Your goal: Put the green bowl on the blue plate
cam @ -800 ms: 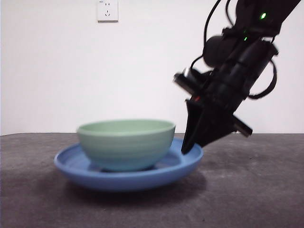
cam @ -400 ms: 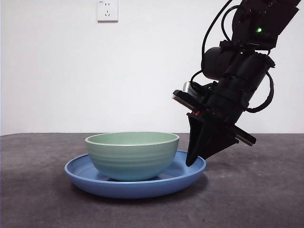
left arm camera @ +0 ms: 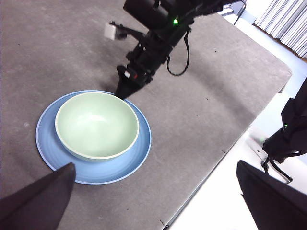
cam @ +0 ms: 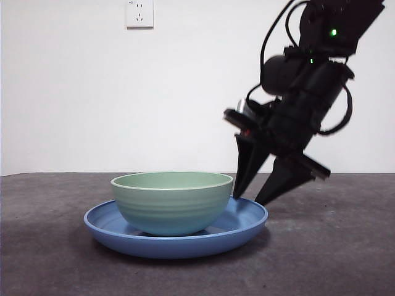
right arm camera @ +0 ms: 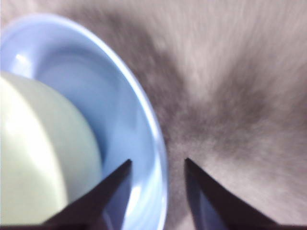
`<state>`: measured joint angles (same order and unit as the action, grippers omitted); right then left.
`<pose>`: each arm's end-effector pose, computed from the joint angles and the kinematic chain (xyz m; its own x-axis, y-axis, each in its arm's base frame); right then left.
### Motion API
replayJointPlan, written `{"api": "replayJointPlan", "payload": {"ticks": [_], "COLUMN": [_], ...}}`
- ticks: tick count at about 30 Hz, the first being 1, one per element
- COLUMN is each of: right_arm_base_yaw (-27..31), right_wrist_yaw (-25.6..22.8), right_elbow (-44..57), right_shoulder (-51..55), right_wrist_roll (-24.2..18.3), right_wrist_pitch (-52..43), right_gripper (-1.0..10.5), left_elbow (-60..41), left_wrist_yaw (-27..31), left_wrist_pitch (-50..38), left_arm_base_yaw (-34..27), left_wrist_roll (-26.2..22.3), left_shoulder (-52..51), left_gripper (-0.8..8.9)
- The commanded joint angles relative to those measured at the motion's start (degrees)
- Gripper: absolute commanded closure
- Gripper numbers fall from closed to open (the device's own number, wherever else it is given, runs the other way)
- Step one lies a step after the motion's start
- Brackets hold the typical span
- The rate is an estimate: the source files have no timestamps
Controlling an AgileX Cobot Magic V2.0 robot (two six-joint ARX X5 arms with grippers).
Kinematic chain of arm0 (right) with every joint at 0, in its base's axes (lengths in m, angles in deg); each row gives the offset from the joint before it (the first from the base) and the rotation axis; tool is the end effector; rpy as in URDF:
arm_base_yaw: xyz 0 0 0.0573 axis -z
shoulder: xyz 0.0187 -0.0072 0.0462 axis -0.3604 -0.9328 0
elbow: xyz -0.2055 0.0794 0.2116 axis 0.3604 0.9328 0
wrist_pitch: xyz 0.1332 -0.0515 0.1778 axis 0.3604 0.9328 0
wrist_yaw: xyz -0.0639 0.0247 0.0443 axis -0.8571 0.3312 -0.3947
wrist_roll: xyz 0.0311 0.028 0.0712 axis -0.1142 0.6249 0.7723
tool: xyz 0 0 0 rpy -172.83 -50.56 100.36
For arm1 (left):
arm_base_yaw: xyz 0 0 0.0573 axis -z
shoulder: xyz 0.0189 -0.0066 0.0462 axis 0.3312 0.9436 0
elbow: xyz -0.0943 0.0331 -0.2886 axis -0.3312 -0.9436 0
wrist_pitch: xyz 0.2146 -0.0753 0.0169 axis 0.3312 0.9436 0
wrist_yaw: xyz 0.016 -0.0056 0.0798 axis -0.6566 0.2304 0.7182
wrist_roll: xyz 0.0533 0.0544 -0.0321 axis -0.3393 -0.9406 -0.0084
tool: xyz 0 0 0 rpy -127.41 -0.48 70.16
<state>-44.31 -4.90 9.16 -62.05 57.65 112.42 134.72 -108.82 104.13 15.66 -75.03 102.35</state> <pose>0.3193 0.1718 0.1981 0.0885 0.5470 -0.8325 -0.2811 0.8155 0.5059 0.0360 -0.0533 0.3373 0.4923 -0.7524 -0.4378 0.7199 0.6346 -0.2810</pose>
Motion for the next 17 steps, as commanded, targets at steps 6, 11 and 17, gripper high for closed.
{"api": "replayJointPlan", "payload": {"ticks": [6, 11, 17], "right_arm_base_yaw": [0.1, 0.1, 0.0], "right_wrist_yaw": [-4.4, -4.5, -7.3], "right_elbow": [-6.6, -6.6, -6.6], "right_shoulder": [10.3, 20.2, 32.5], "right_wrist_roll": [-3.5, -5.1, -8.4], "right_wrist_pitch": [8.4, 13.1, 20.1], "right_gripper": [5.4, 4.5, 3.5], "left_elbow": [0.5, 0.5, 0.5], "left_wrist_yaw": [-0.3, -0.3, -0.3], "left_wrist_pitch": [-0.7, -0.7, -0.7], "left_arm_base_yaw": [0.3, 0.3, 0.3], "left_wrist_roll": [0.2, 0.2, 0.2], "left_shoulder": [0.2, 0.2, 0.2], "left_gripper": [2.15, 2.15, 2.15]}}
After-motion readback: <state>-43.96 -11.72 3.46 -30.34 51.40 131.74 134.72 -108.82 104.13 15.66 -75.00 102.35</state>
